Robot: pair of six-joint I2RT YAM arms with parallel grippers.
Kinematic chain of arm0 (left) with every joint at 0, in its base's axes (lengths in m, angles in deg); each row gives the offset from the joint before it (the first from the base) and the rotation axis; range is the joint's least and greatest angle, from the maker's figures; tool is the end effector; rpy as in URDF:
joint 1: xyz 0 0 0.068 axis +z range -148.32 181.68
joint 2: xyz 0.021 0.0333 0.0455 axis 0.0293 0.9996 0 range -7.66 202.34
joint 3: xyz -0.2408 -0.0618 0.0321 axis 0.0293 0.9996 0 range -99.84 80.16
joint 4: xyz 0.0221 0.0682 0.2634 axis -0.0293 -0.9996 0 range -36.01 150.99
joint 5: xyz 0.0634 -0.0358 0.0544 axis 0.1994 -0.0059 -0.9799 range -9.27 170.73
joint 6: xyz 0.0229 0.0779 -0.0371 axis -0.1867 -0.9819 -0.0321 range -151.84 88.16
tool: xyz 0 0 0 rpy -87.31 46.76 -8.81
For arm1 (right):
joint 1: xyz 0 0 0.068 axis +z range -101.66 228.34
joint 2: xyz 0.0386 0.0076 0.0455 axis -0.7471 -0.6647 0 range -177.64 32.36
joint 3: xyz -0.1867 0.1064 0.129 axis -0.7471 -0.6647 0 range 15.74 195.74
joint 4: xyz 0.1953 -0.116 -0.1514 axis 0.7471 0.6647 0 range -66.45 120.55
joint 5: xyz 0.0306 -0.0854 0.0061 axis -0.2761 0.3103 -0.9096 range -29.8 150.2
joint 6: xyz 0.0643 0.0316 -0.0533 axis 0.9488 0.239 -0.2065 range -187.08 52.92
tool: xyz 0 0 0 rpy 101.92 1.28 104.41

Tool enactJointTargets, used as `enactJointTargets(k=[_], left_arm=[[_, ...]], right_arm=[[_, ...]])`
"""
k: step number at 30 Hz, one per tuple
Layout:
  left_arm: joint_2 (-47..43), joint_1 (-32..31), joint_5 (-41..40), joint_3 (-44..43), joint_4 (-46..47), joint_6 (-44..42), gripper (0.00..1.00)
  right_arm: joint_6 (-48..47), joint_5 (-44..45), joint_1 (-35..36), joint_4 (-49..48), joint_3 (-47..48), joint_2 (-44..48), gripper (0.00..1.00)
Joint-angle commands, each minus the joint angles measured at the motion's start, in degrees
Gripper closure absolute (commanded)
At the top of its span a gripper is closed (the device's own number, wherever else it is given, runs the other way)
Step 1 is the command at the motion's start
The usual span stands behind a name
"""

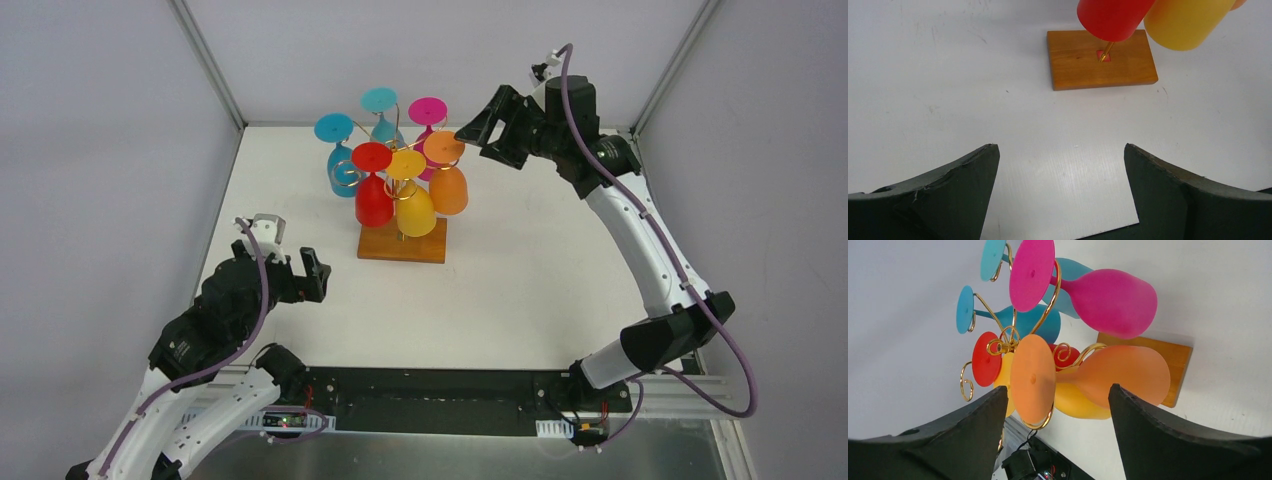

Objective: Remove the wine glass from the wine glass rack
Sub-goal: Pick up the wine glass from the wine rack.

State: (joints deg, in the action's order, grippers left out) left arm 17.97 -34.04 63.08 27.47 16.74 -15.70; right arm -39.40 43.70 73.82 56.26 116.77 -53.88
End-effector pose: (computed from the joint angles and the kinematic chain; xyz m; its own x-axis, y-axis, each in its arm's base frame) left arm 0.1339 -0.0666 0.3439 -0.3199 -0.0965 -0.9425 0.2418 0.9535 -0.1797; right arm 0.3338 0.1842 0.4314 -0.5508 0.2308 -0.8021 -0.4523 0.7251 0.5193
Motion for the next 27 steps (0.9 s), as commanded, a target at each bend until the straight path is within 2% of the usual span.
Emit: enactJointTargets(k=[1, 9, 17, 27], left_arm=[[-2.90, -0.66, 0.10, 2.00, 5.14, 0.56, 0.01], [-4.57, -0.66, -0.34, 3.45, 5.13, -1.58, 0.01], [-4.18, -0.66, -0.02, 3.42, 5.12, -2.14, 0.01], [-4.49, -0.66, 0.25, 3.59, 5.11, -2.08, 0.01]], right_arm=[[2.56, -3.47, -0.17, -5.63, 2.51, -1.29, 0.26], [3.62, -5.74, -0.28, -7.01, 2.43, -2.80, 0.45], [4.61, -6.31, -0.25, -8.95, 0.17, -1.51, 0.60], [6.76, -7.77, -0.26, -11.96, -2.72, -0.93, 0.71]])
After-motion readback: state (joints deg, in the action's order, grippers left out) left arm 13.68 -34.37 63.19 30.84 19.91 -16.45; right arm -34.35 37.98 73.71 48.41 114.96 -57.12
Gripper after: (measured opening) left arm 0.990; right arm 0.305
